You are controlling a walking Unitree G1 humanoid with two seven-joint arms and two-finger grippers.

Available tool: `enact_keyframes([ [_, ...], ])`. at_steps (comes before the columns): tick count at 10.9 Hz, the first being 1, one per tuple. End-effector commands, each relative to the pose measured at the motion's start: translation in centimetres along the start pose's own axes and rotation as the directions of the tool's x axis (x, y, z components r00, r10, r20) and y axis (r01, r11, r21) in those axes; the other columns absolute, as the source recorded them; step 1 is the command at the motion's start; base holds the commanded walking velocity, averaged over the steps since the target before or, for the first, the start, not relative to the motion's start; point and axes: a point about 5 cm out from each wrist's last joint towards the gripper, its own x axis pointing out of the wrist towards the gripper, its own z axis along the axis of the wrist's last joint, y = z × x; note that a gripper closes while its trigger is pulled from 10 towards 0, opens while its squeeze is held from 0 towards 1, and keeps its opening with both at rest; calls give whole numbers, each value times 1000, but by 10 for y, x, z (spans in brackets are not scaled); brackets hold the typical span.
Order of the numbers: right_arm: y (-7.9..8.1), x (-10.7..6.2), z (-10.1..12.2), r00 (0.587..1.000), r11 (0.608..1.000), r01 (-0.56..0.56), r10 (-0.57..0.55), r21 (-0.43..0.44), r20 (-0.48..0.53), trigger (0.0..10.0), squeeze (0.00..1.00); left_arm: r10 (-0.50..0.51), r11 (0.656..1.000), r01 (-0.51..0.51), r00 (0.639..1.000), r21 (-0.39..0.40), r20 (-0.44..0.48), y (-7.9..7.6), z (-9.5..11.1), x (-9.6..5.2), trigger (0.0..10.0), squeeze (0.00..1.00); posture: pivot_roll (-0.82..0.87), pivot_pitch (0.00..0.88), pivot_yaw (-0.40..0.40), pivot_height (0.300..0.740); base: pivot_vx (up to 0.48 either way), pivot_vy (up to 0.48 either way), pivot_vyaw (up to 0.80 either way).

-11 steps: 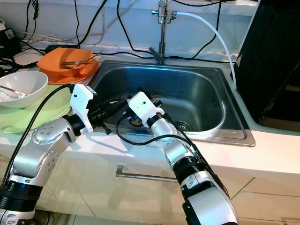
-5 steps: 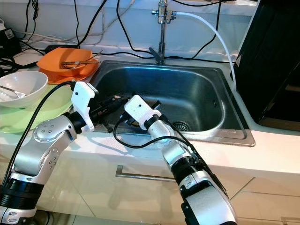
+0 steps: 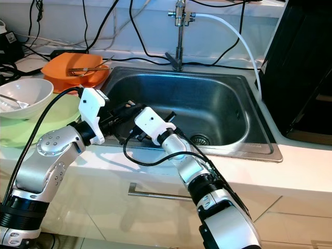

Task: Kitchen organization

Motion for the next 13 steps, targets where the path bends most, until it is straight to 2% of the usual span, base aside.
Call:
enact_keyframes([
  [1,-18,3,4,998,997,69,-70,17,8,0,0,30,999,-30,999,-13,-24,6,-5,-5,10000,1000,231,0,6,740,0,0,0],
  [5,-27,5,4,994,994,106,-106,15,0,0,0,104,995,-104,994,-6,24,12,0,-7,10000,1000,234,0,2,740,0,0,0],
  [6,-34,6,5,991,991,132,-132,15,-10,0,0,139,990,-139,990,1,33,15,1,-10,10000,0,235,0,1,740,0,0,0],
  [7,-42,8,4,987,987,157,-157,16,-27,3333,0,170,985,-170,985,-11,31,17,-2,-13,10000,0,235,0,-1,740,0,0,0],
  [8,-57,10,2,978,981,194,-192,14,-83,10000,0,251,967,-251,968,-37,-7,23,-13,-21,10000,0,240,0,-3,740,0,0,0],
  [9,-63,11,0,973,978,208,-205,23,-110,10000,0,275,960,-276,961,-44,-27,23,-18,-24,10000,0,242,0,-6,740,0,0,0],
  [10,-70,12,-3,961,970,233,-219,70,-167,10000,0,283,957,-285,958,-53,-55,20,-24,-26,10000,0,247,0,-10,740,0,0,0],
  [11,-74,12,-9,943,950,269,-226,157,-246,10000,0,254,965,-259,964,-51,-79,14,-29,-26,10000,0,252,0,-13,740,0,0,0],
  [13,-71,11,-19,918,918,295,-195,266,-344,10000,0,213,974,-221,968,-48,-134,5,-38,-26,10000,0,260,0,-18,740,0,0,0],
])
